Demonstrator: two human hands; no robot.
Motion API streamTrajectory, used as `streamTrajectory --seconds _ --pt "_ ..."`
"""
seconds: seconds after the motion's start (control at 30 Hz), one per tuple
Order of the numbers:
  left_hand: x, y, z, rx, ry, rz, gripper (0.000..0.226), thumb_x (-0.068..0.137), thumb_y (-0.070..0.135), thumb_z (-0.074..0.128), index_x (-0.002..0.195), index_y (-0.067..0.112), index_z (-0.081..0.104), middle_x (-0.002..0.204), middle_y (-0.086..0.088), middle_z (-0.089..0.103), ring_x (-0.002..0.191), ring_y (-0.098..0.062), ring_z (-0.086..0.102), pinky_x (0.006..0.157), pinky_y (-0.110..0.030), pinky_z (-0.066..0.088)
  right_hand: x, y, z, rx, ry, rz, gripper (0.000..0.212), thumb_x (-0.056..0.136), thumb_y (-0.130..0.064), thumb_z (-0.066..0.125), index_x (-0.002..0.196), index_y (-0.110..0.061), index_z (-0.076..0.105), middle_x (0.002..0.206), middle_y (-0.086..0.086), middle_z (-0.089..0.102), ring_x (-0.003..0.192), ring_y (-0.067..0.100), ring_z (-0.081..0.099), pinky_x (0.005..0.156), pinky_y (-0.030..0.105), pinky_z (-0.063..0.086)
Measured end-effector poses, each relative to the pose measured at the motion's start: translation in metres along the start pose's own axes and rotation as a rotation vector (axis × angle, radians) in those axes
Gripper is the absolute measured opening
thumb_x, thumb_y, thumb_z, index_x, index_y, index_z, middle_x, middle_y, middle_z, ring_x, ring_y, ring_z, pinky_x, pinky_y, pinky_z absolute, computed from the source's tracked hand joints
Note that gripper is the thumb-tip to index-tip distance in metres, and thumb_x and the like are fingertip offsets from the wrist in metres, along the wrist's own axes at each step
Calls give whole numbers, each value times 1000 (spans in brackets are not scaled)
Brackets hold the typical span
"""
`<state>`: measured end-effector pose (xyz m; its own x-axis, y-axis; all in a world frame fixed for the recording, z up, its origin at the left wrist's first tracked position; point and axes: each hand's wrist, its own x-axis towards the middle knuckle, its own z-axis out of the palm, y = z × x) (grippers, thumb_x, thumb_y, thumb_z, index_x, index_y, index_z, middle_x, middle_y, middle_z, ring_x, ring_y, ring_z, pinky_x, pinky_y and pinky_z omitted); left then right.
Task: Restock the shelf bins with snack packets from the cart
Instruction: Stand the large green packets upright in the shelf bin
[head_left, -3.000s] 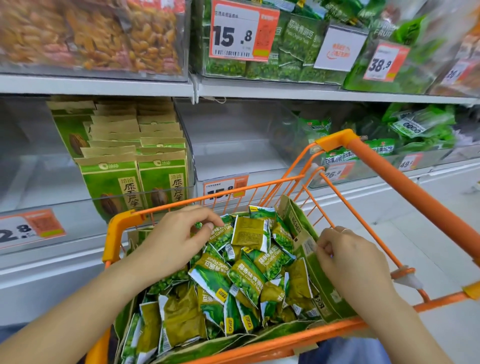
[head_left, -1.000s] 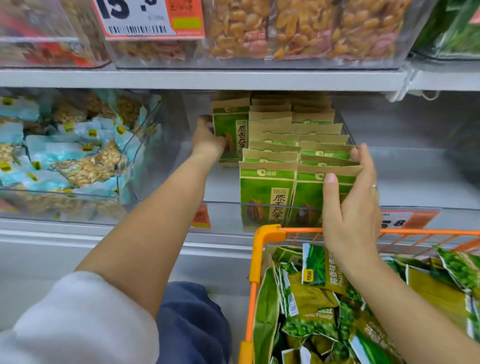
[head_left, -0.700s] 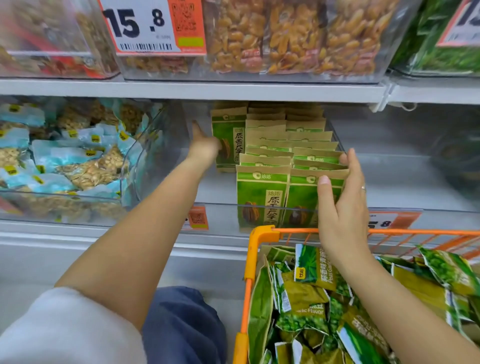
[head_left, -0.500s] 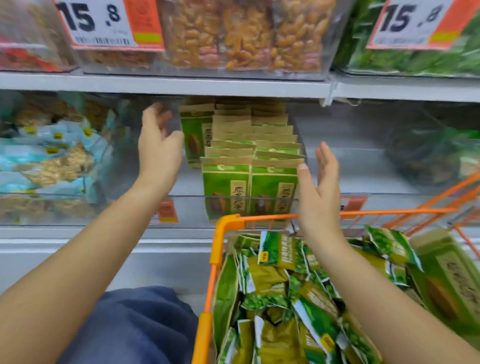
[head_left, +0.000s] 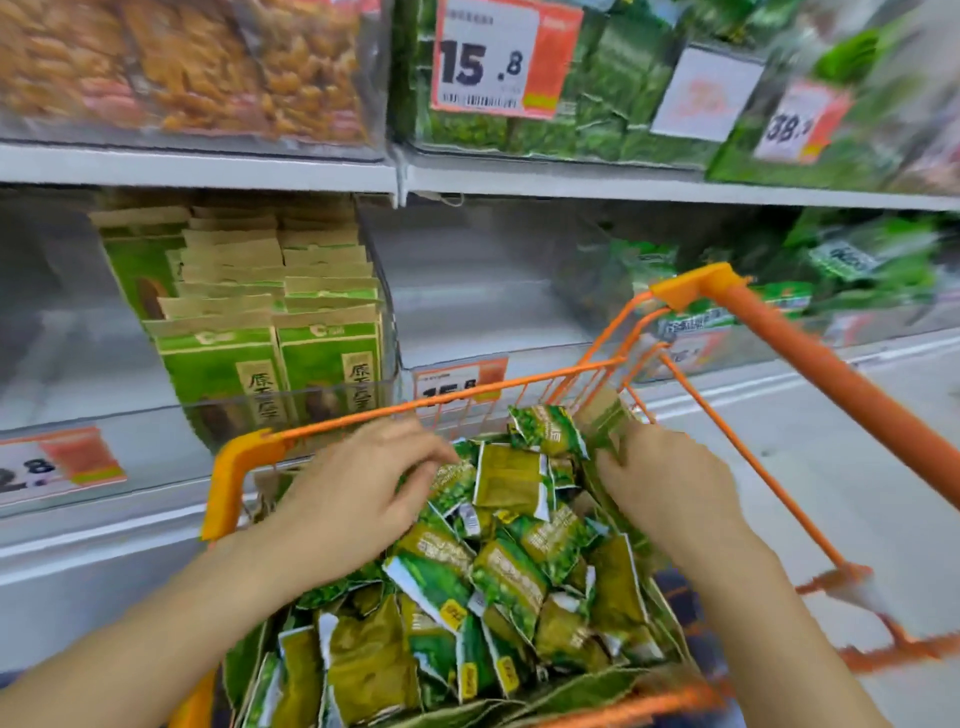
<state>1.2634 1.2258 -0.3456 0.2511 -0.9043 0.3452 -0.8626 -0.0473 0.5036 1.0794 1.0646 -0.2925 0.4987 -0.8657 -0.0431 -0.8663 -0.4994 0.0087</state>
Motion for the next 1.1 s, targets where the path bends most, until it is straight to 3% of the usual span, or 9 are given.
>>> streamTrajectory --seconds 0.2,0.33,0.5,0.57,0.67,0.77,0.9,1.0,1.1 --pt "-2 -5 -9 -27 58 -97 22 97 19 52 108 29 67 103 23 57 95 5 52 82 -27 45 -10 -1 4 104 129 -38 46 92 -37 53 136 -24 46 129 6 52 121 28 45 83 36 45" --pt "-7 -7 -11 -32 -9 -121 22 96 21 53 109 31 67 104 22 57 87 5 54 76 -26 46 -8 2 3 60 112 -13 44 93 -37 53 134 -22 46 124 5 54 110 29 55 73 34 44" --pt "-11 -1 -12 -64 -28 -145 24 96 20 53 113 35 61 103 31 51 85 15 52 62 -10 35 -12 0 6 116 130 -21 50 92 -37 58 136 -20 43 132 5 48 107 32 58 76 36 47" --pt "-11 1 -13 -69 -32 -141 25 96 21 53 116 34 61 103 34 49 88 13 52 60 -9 36 -6 4 10 78 56 11 44 91 -42 59 123 -14 51 117 8 58 101 33 59 71 35 44" --pt "-11 0 -13 -70 -34 -155 25 96 23 52 117 35 60 106 31 52 89 11 53 61 -9 37 1 13 13 40 -39 47 38 90 -49 55 77 -13 54 74 2 57 75 28 54 54 28 34" --pt "-11 0 -15 -79 -8 -185 24 96 24 52 114 36 61 109 26 58 91 8 56 62 -13 38 -5 17 -1 30 167 33 37 90 -46 51 72 -13 57 63 3 51 69 32 52 53 30 32" --pt "-5 5 -21 -359 56 -298 23 95 18 56 106 35 66 102 20 67 96 2 60 76 -23 49 -16 5 -38 559 312 -125 22 85 -41 59 84 -21 67 71 0 67 76 28 60 64 36 46" --pt "1 16 -28 -807 53 -405 21 95 21 55 111 29 65 105 11 72 96 -10 67 76 -29 56 -17 -26 -48 1185 35 -233 11 89 -18 63 99 -17 64 62 -8 68 58 5 64 52 20 46" --pt "3 19 -38 -1132 35 -530 38 86 46 52 117 26 62 109 -2 73 92 -18 71 69 -29 57 -18 -55 -46 1392 -223 -247 22 93 -1 53 115 -6 54 42 -7 55 33 -1 47 35 9 32"
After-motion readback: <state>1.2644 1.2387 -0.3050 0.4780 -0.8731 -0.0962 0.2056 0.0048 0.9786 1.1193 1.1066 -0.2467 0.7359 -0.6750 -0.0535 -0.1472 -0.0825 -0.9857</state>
